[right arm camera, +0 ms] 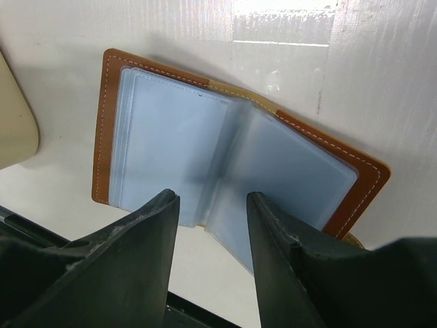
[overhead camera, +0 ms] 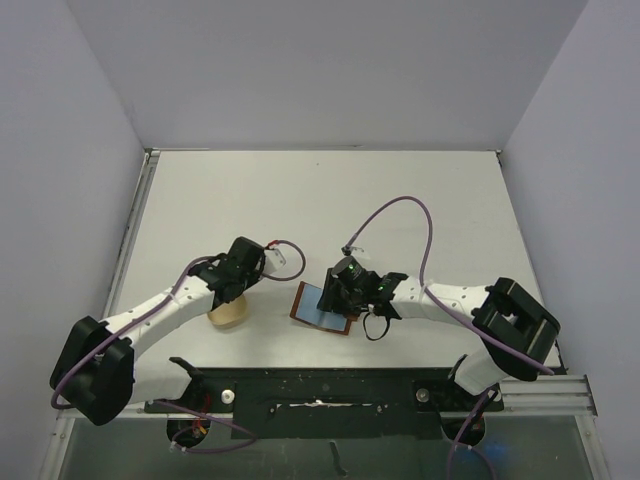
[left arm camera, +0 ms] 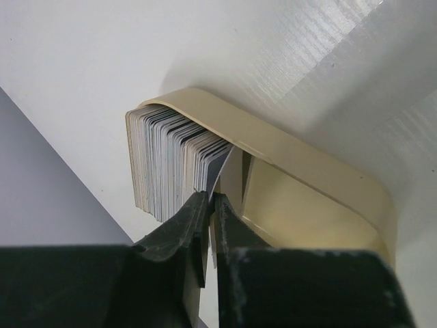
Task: Put the credit cards into the card holder
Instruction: Pick up the credit card from the storage box.
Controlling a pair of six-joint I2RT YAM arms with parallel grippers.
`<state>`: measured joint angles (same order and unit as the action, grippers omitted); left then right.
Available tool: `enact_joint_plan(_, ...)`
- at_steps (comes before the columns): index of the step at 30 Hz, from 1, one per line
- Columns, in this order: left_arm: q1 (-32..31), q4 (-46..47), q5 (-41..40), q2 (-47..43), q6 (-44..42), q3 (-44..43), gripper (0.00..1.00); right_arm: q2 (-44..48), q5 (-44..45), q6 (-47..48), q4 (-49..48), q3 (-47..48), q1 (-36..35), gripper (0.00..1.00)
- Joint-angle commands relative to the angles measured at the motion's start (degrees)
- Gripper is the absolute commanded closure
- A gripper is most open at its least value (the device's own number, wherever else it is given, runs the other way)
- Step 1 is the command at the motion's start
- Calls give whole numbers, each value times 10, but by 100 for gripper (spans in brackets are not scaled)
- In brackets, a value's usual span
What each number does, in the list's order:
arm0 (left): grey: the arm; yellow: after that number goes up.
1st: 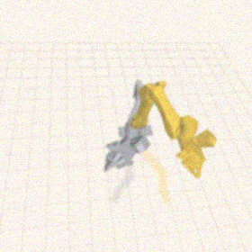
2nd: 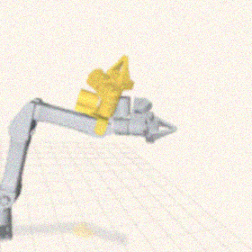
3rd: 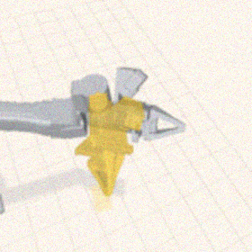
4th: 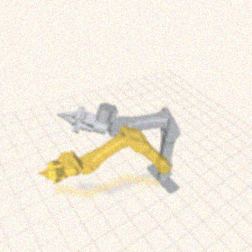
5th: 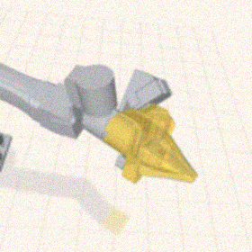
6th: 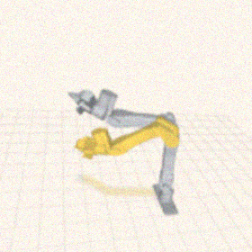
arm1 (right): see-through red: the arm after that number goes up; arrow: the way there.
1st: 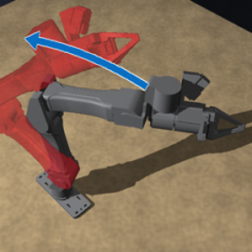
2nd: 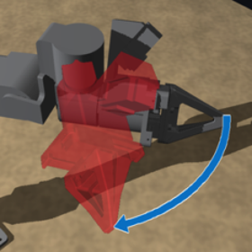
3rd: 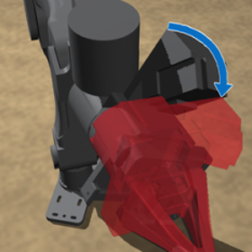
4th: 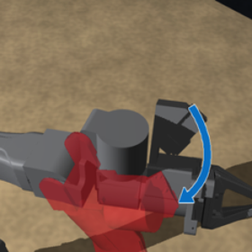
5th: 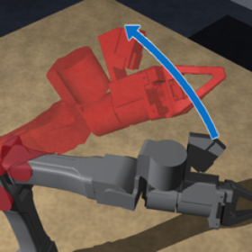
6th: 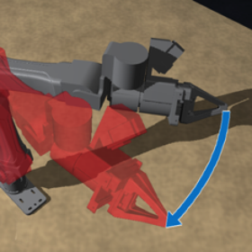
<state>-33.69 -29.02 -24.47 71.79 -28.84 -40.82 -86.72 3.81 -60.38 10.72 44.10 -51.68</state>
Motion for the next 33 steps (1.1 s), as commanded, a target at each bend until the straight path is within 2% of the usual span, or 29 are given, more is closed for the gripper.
enact_joint_plan(1, -5, -10, 5, -18, 10, -47, 99, 31, 3, 4, -17, -2, 4, 55)
enact_joint_plan(8, -11, -66, 50, -28, 51, -82, 100, 40, 7, 4, -14, -7, 4, 55)
enact_joint_plan(15, -14, -88, 59, -45, 102, -121, 100, 46, 9, 11, -5, -7, 7, 55)
enact_joint_plan(26, -14, -123, 92, -28, 316, -240, 100, 61, 26, 20, 11, -18, 15, 64)
enact_joint_plan(30, -13, -137, 178, -1, 365, -272, 100, 60, 27, 26, 16, -19, 15, 68)
enact_joint_plan(33, -12, -111, 261, 3, 406, -263, 100, 59, 31, 26, 19, -21, 16, 71)
